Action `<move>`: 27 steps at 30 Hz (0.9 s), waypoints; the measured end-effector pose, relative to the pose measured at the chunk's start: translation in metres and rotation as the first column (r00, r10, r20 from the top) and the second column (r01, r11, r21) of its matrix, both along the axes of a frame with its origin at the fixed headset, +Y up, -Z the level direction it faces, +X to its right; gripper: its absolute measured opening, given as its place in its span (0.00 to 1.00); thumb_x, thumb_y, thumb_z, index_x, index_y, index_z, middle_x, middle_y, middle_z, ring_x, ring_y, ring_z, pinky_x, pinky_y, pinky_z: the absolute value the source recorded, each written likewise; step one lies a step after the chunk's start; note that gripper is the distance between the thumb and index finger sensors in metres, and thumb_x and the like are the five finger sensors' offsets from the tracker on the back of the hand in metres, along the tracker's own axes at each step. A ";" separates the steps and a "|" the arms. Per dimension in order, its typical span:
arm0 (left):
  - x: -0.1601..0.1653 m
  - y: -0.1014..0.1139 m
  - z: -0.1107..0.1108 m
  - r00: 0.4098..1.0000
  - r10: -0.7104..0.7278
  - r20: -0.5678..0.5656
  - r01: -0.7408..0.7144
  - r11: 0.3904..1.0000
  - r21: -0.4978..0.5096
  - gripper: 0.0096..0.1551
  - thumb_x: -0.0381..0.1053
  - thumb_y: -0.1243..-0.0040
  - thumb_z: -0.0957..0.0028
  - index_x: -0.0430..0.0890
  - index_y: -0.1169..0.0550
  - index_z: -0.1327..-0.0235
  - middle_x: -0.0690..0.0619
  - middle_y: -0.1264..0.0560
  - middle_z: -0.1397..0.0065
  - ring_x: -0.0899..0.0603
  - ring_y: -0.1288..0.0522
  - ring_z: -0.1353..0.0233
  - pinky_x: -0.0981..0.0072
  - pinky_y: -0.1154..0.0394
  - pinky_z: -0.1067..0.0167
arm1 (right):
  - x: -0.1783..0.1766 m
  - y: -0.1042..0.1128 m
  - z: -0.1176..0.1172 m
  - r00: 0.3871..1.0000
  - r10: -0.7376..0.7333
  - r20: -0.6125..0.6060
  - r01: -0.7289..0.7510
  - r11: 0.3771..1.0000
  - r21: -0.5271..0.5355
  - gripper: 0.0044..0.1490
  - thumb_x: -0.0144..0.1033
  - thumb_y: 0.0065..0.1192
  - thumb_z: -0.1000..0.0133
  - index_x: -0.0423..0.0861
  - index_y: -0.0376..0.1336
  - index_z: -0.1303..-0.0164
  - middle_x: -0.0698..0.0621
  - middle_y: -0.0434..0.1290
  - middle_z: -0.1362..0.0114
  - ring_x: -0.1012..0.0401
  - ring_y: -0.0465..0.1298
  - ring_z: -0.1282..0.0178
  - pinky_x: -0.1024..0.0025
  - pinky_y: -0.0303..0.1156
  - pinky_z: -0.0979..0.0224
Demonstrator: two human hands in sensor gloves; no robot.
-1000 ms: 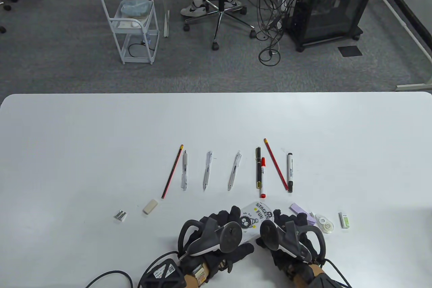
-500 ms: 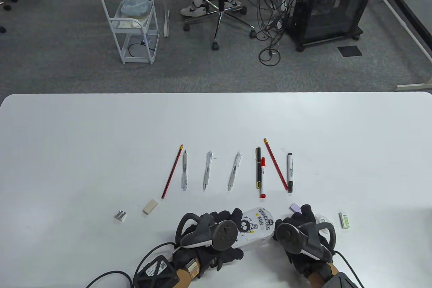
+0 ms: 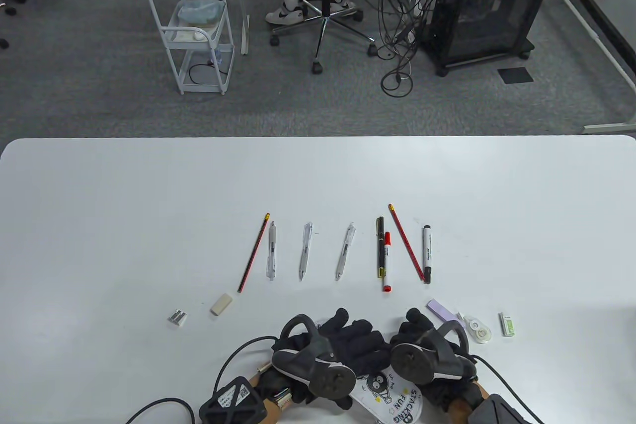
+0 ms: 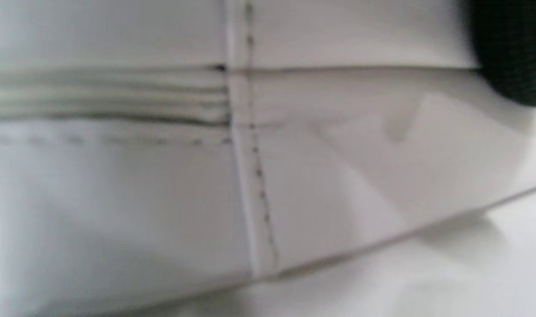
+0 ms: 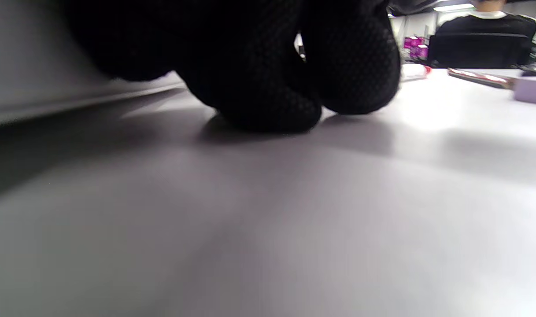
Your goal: Pack double-layer zippered pencil case
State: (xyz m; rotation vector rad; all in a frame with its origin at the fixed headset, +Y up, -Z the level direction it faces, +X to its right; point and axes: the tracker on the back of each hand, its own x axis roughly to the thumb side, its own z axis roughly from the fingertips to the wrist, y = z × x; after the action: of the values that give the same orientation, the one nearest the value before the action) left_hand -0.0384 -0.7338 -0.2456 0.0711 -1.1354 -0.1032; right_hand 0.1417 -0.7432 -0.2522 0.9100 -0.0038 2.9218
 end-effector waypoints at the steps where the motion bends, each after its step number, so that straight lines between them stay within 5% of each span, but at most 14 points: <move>1: -0.002 0.002 0.001 0.999 -0.025 -0.036 0.027 0.999 0.047 0.64 0.78 0.34 0.76 0.58 0.45 0.25 0.48 0.42 0.15 0.33 0.38 0.16 0.32 0.45 0.25 | 0.000 0.001 0.001 1.000 0.017 0.000 -0.017 1.000 0.003 0.29 0.49 0.69 0.60 0.50 0.77 0.50 0.54 0.86 0.56 0.52 0.80 0.43 0.46 0.58 0.25; 4: -0.018 0.022 -0.001 0.923 -0.095 -0.374 0.190 0.955 0.227 0.72 0.83 0.42 0.72 0.55 0.63 0.26 0.49 0.48 0.15 0.36 0.37 0.18 0.35 0.40 0.26 | -0.002 0.005 0.009 0.991 0.134 -0.003 -0.134 0.991 0.025 0.30 0.48 0.67 0.57 0.51 0.75 0.46 0.55 0.85 0.52 0.52 0.79 0.39 0.45 0.57 0.24; 7: -0.042 0.040 -0.013 0.806 0.065 -0.588 -0.016 0.996 0.088 0.52 0.72 0.43 0.54 0.48 0.46 0.24 0.48 0.30 0.24 0.40 0.22 0.30 0.43 0.29 0.33 | -0.006 0.009 0.014 0.990 0.137 -0.026 -0.136 0.990 0.041 0.30 0.48 0.66 0.57 0.51 0.75 0.47 0.55 0.86 0.50 0.52 0.80 0.38 0.46 0.58 0.24; 9: -0.048 0.037 -0.019 0.796 0.126 -0.592 -0.236 0.965 -0.112 0.43 0.69 0.48 0.49 0.46 0.37 0.27 0.48 0.21 0.31 0.39 0.15 0.38 0.45 0.24 0.39 | -0.011 0.010 0.017 0.995 0.086 -0.049 -0.087 0.996 -0.012 0.29 0.49 0.66 0.57 0.49 0.76 0.48 0.54 0.86 0.51 0.52 0.80 0.39 0.47 0.59 0.24; 12: -0.036 0.024 -0.017 0.828 0.110 -0.549 -0.334 0.884 -0.327 0.51 0.77 0.53 0.53 0.44 0.39 0.26 0.37 0.23 0.32 0.35 0.16 0.39 0.44 0.23 0.41 | -0.027 0.008 0.025 0.995 -0.007 -0.095 -0.002 0.996 -0.094 0.30 0.49 0.66 0.55 0.45 0.76 0.50 0.53 0.87 0.54 0.52 0.81 0.43 0.49 0.61 0.26; 17: -0.010 0.011 -0.007 0.864 -0.095 -0.494 -0.106 0.925 -0.364 0.58 0.82 0.76 0.57 0.46 0.56 0.21 0.31 0.45 0.18 0.31 0.30 0.24 0.40 0.34 0.30 | -0.057 0.001 0.035 0.993 -0.017 -0.115 0.003 0.993 -0.120 0.30 0.49 0.65 0.56 0.43 0.75 0.52 0.53 0.85 0.59 0.50 0.80 0.51 0.47 0.65 0.30; 20: -0.004 -0.009 -0.007 0.843 -0.058 -0.535 -0.177 0.909 -0.378 0.55 0.78 0.83 0.60 0.48 0.59 0.22 0.32 0.60 0.18 0.27 0.45 0.20 0.34 0.45 0.27 | -0.057 -0.004 0.033 0.996 -0.082 -0.042 0.073 0.983 -0.169 0.30 0.49 0.65 0.56 0.43 0.75 0.52 0.53 0.84 0.61 0.50 0.79 0.53 0.48 0.66 0.31; 24: -0.005 -0.012 -0.007 0.854 -0.023 -0.520 -0.179 0.925 -0.335 0.57 0.81 0.83 0.61 0.49 0.63 0.23 0.35 0.59 0.17 0.30 0.45 0.19 0.36 0.44 0.26 | -0.050 -0.003 0.031 0.995 -0.096 -0.004 0.093 0.978 -0.184 0.29 0.48 0.65 0.55 0.43 0.75 0.51 0.52 0.84 0.58 0.49 0.79 0.52 0.48 0.64 0.29; 27: -0.005 -0.013 -0.006 0.862 -0.027 -0.506 -0.150 0.940 -0.307 0.59 0.84 0.78 0.61 0.50 0.64 0.24 0.35 0.59 0.17 0.30 0.44 0.19 0.37 0.44 0.26 | -0.042 0.001 0.027 0.999 0.025 0.024 -0.023 0.998 -0.063 0.29 0.49 0.64 0.55 0.45 0.76 0.51 0.54 0.85 0.57 0.51 0.80 0.48 0.48 0.63 0.29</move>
State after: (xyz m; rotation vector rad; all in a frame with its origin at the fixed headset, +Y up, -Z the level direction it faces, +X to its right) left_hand -0.0429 -0.7473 -0.2521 -0.2173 -0.6081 0.1299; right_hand 0.0993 -0.7418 -0.2255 0.8711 0.0979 2.9366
